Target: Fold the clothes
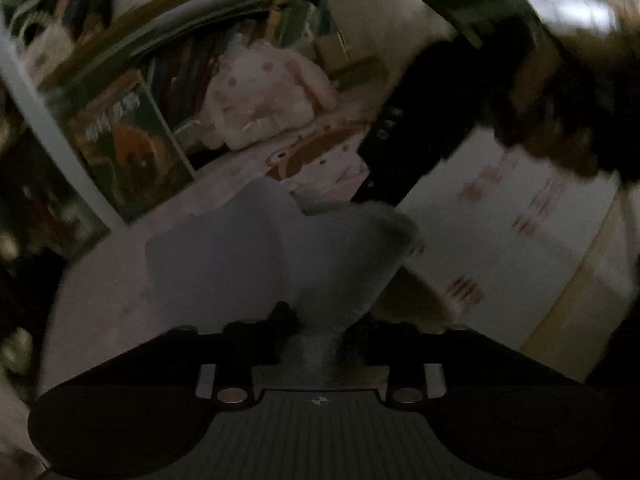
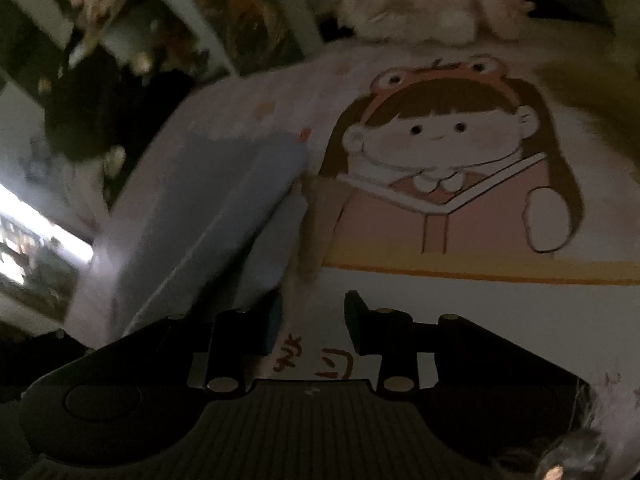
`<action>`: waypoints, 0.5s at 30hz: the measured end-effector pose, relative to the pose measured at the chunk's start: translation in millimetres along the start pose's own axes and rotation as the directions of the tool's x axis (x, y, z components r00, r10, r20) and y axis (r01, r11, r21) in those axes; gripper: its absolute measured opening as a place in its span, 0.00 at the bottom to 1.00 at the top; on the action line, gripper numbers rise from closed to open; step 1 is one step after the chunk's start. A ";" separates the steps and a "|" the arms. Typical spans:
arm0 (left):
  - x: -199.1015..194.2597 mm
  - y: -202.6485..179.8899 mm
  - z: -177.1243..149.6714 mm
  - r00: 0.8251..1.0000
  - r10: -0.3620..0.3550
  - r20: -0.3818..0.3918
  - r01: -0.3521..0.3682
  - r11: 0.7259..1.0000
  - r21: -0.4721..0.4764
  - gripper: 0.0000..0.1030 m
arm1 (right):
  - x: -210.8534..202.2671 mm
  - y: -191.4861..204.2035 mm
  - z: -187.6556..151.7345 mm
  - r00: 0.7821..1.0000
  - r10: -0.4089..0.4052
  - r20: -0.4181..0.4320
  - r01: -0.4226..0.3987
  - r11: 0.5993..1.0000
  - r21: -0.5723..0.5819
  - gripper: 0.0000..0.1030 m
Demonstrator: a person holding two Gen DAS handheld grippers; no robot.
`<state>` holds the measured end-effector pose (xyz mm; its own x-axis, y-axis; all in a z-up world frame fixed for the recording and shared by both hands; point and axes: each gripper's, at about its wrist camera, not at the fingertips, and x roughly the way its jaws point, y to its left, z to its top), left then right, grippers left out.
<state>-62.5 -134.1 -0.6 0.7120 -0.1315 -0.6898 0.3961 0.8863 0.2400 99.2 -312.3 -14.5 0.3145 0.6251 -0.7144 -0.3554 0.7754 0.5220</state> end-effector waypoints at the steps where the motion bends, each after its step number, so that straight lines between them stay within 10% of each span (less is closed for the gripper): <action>1: -7.7 9.1 0.0 0.999 -0.044 0.017 0.045 0.998 -0.048 0.49 | -6.2 -3.5 0.5 1.000 0.024 0.016 -0.025 0.999 0.035 0.36; 5: -38.8 42.3 0.2 0.970 -0.189 0.154 0.218 0.954 -0.204 0.53 | -20.3 -19.1 1.4 0.988 0.143 0.058 -0.152 0.963 0.223 0.67; 9: -57.2 79.1 -0.5 0.928 -0.188 0.321 0.306 0.877 -0.370 0.63 | -10.6 -12.3 3.1 0.969 0.246 0.034 -0.244 0.917 0.315 0.68; 15: -10.5 110.5 -24.7 0.984 -0.024 0.176 0.123 0.809 -0.574 0.53 | 13.1 26.2 5.9 0.977 0.210 -0.034 -0.196 0.951 0.239 0.63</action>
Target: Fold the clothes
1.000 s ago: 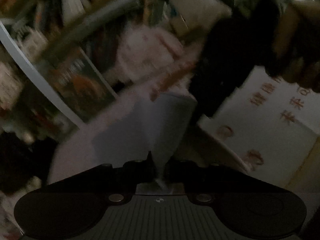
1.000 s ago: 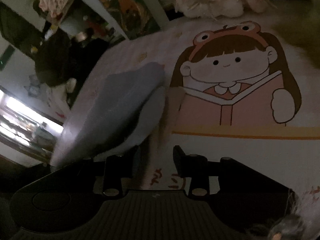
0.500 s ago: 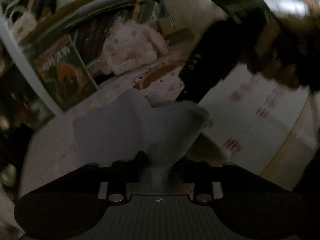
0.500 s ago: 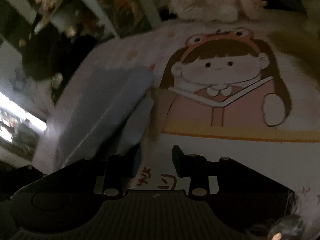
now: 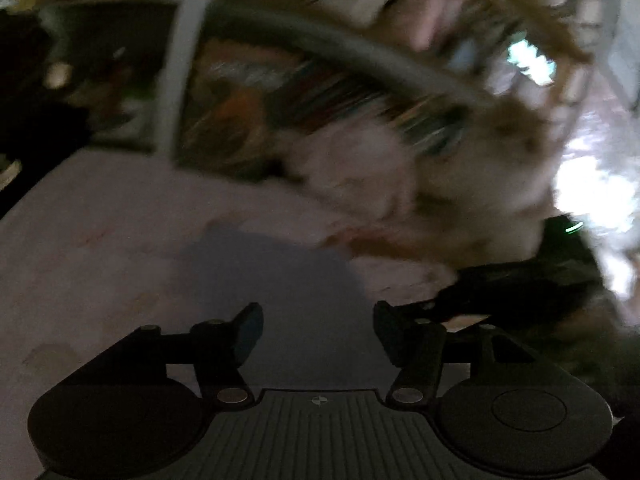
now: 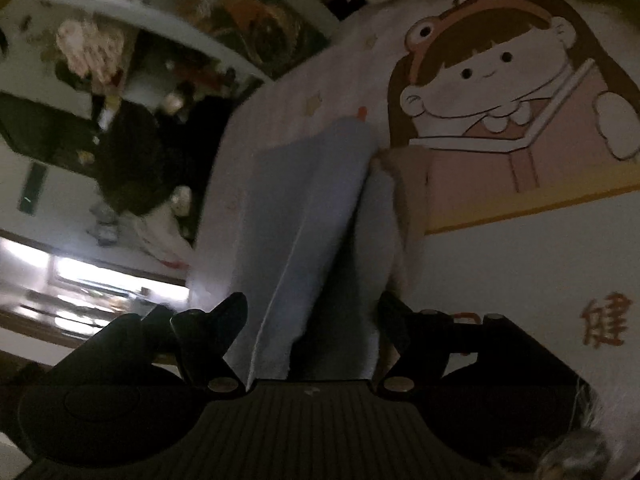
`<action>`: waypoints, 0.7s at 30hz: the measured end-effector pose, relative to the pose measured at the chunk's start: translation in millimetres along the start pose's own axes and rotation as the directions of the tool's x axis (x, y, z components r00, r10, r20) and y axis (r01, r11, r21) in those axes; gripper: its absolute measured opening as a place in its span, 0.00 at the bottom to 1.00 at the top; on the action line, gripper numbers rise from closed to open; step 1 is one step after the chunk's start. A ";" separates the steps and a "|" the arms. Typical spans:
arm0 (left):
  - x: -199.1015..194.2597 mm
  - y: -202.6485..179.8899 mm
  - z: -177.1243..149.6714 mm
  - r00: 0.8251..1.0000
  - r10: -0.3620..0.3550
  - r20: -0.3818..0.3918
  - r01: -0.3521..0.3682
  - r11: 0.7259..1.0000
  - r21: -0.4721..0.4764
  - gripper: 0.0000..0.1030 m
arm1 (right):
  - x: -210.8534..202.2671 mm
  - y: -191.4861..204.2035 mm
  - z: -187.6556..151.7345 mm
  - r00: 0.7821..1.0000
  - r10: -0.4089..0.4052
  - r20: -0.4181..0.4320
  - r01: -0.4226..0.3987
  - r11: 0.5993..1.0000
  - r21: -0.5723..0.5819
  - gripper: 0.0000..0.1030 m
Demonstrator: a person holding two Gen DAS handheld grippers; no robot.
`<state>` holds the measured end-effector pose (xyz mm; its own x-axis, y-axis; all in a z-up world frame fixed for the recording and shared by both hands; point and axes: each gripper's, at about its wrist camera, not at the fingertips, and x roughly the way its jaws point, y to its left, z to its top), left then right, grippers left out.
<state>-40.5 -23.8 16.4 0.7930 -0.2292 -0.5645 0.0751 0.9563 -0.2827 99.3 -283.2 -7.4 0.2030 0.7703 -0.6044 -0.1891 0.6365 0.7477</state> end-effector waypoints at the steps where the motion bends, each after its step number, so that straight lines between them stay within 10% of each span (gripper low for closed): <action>1: 5.4 0.3 -5.3 1.000 0.015 -0.024 -0.015 1.000 0.010 0.51 | 3.8 5.4 -0.6 1.000 -0.026 0.009 0.026 0.999 -0.026 0.56; 3: 14.1 -1.1 -16.4 0.997 0.032 -0.076 -0.030 0.999 0.032 0.49 | 9.4 16.8 -2.4 0.997 -0.068 0.035 0.070 0.994 -0.085 0.19; 8: 18.5 5.9 -32.5 0.991 0.042 -0.124 -0.041 0.999 0.011 0.48 | -22.6 33.9 -20.6 0.979 0.178 0.096 -0.147 0.952 -0.267 0.12; 13: 17.3 5.4 -34.5 0.990 0.036 -0.140 -0.032 0.999 0.029 0.52 | -2.6 -24.3 -22.9 0.996 -0.077 0.039 0.080 0.995 -0.067 0.05; 19: 8.6 7.3 -23.7 0.992 0.024 -0.124 -0.022 1.000 0.022 0.52 | -4.0 -21.1 -26.7 0.993 -0.102 0.064 0.107 0.990 -0.087 0.09; 21: -1.0 11.7 -17.0 0.997 0.010 -0.071 -0.011 1.000 -0.009 0.52 | -11.5 -12.5 -27.5 0.991 -0.104 0.083 0.113 0.988 -0.105 0.27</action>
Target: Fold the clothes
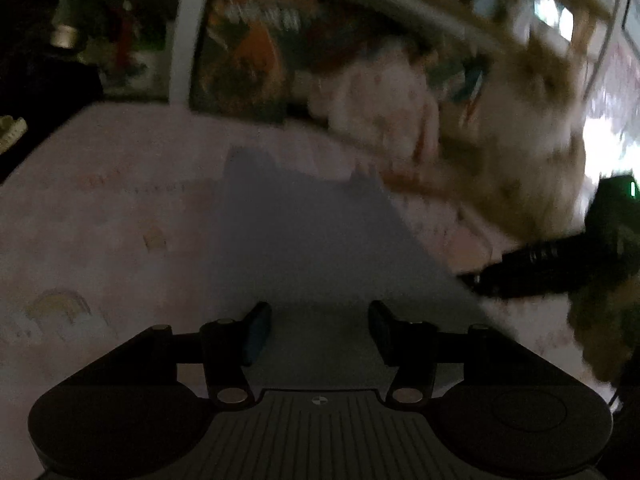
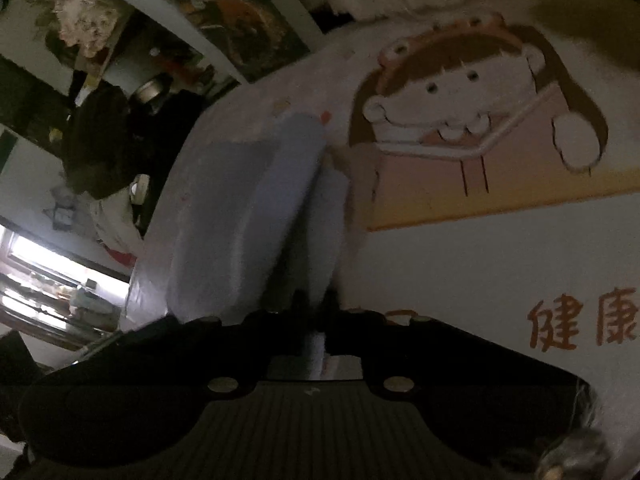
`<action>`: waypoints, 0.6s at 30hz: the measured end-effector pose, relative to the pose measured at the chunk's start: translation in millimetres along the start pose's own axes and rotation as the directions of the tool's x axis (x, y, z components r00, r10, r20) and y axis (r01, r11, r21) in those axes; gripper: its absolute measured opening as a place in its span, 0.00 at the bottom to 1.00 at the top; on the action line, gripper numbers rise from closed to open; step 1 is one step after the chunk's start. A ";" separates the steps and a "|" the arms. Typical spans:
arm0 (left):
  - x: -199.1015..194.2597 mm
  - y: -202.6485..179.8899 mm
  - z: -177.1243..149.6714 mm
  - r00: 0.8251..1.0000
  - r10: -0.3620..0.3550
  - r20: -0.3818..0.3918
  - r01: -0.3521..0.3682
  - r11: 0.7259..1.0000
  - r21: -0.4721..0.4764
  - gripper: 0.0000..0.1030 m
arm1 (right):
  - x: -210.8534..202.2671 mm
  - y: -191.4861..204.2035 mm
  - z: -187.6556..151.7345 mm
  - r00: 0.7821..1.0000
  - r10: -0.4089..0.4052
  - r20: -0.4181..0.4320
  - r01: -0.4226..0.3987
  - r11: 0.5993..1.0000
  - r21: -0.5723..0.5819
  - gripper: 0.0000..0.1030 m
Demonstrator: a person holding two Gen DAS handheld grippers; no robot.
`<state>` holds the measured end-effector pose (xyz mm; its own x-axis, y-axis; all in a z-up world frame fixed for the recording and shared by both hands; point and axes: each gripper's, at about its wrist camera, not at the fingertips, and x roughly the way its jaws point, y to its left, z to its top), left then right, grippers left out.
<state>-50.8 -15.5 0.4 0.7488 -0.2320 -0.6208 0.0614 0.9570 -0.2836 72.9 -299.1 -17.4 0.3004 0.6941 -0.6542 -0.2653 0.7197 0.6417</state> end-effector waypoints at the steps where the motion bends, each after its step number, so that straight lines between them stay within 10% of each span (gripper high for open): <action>1: -2.9 3.2 3.0 1.000 -0.011 0.018 0.011 1.000 -0.016 0.53 | -5.2 3.5 0.3 1.000 0.005 0.018 -0.005 1.000 -0.005 0.37; 9: 16.2 3.9 -3.7 0.999 -0.019 -0.041 0.020 0.999 0.036 0.53 | 2.9 28.8 12.0 0.998 0.070 0.003 -0.069 0.996 -0.060 0.59; 10: 17.2 1.3 -6.3 0.999 -0.011 -0.041 0.014 0.998 0.059 0.53 | 8.2 32.6 11.3 0.998 0.055 -0.011 -0.056 0.995 -0.078 0.57; 12: 18.8 -0.7 -7.9 0.998 -0.009 -0.057 0.013 0.997 0.070 0.54 | 15.9 38.1 8.8 0.999 0.025 -0.032 -0.028 0.993 -0.115 0.14; 18: 21.5 10.7 -4.6 0.995 -0.032 -0.094 0.030 0.999 -0.021 0.55 | -18.7 68.7 -7.8 0.977 0.213 0.025 -0.192 0.920 -0.343 0.10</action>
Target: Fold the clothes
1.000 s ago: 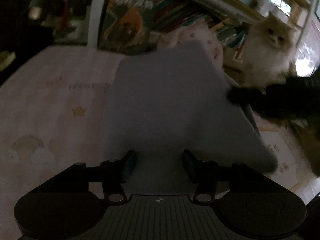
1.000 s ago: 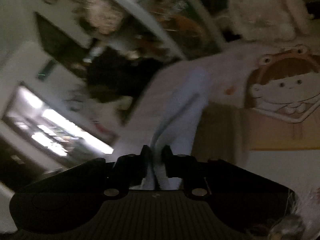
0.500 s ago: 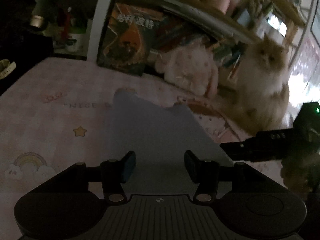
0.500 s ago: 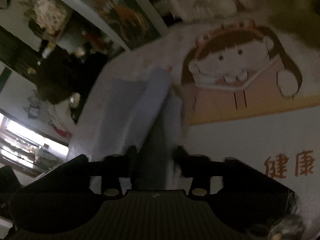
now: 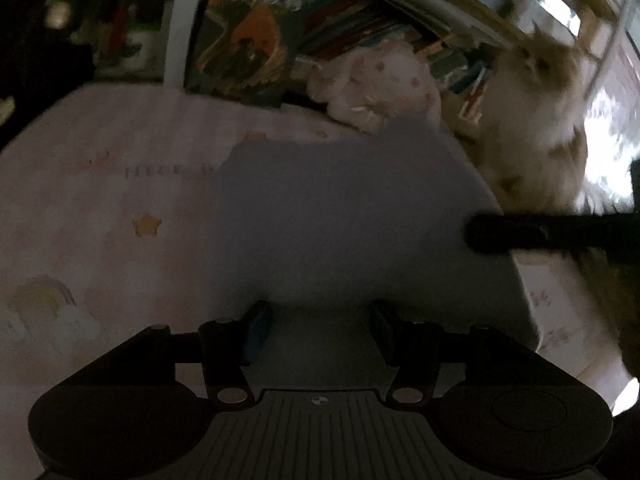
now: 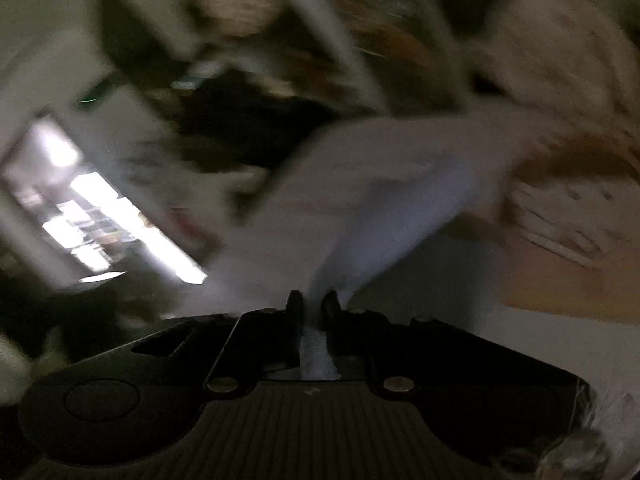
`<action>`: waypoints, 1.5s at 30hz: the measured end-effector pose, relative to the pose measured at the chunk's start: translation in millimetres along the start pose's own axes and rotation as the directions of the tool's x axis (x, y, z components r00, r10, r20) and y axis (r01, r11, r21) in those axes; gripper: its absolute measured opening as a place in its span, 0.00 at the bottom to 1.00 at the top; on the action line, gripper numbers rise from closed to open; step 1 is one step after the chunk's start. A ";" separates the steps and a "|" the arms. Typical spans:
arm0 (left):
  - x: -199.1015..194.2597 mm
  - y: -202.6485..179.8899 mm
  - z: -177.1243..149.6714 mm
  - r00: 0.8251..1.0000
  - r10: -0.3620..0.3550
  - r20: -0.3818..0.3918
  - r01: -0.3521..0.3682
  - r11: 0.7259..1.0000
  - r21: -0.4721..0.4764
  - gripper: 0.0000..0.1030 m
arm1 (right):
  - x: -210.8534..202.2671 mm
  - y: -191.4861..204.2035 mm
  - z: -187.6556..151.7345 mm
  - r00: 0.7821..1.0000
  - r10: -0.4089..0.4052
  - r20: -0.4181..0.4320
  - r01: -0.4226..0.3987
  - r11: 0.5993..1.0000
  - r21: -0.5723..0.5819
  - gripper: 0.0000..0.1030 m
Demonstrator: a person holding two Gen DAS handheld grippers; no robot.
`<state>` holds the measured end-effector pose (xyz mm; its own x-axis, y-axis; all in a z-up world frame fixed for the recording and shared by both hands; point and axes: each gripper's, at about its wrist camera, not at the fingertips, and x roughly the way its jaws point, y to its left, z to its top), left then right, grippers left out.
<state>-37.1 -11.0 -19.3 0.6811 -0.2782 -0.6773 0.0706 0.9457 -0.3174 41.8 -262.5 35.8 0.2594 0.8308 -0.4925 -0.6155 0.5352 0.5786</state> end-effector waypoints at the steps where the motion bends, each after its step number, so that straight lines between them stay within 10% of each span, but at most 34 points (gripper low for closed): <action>1: 0.8 -0.3 -0.3 1.000 0.003 -0.004 -0.003 1.000 0.004 0.54 | 0.0 -0.8 -2.1 1.000 -0.023 -0.009 0.023 1.000 0.000 0.10; 6: 2.1 -6.6 0.7 1.000 0.009 -0.013 -0.008 0.999 0.046 0.54 | 26.5 -47.7 -15.7 0.967 -0.230 -0.110 0.246 0.954 0.169 0.10; 10: -4.9 -8.0 7.3 1.000 0.016 -0.003 -0.015 0.998 0.058 0.55 | 23.7 -26.3 -12.9 0.953 -0.286 -0.095 0.291 0.956 0.040 0.14; 15: -29.3 6.9 20.8 0.992 0.021 0.128 -0.024 0.999 0.021 0.81 | 5.5 -20.8 -8.9 0.941 -0.334 -0.057 0.337 0.940 0.051 0.79; 26: 17.2 57.2 27.8 0.990 -0.098 -0.098 0.077 0.976 -0.205 0.84 | 10.9 -55.4 -22.7 0.952 -0.261 -0.157 0.303 0.875 0.379 0.75; 30: 30.6 64.4 27.8 0.981 -0.158 -0.114 0.121 0.953 -0.278 0.84 | 23.1 -52.2 -24.9 0.954 -0.244 -0.176 0.296 0.865 0.406 0.59; 33: 31.3 62.8 28.2 0.984 -0.146 -0.100 0.111 0.951 -0.290 0.79 | 30.3 -45.5 -23.3 0.948 -0.264 -0.179 0.315 0.869 0.382 0.47; 38: 12.5 40.0 27.3 0.997 -0.061 -0.050 0.050 0.980 -0.195 0.43 | 34.0 -14.6 -20.0 0.924 -0.358 -0.131 0.376 0.912 0.165 0.29; 42: 4.7 26.1 26.3 0.998 -0.024 -0.063 0.017 0.994 -0.111 0.43 | 34.6 18.3 -20.6 0.899 -0.433 -0.065 0.428 0.900 -0.080 0.28; 45: 8.9 44.8 27.7 0.993 -0.074 -0.088 0.055 0.977 -0.207 0.52 | 32.9 0.9 -21.7 0.905 -0.411 -0.108 0.416 0.909 0.026 0.31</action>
<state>-7.7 33.5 -21.2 0.6069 -0.3615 -0.7079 -0.0451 0.8735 -0.4847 33.7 -238.0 6.0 0.4075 0.5154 -0.7538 -0.4324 0.8360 0.3379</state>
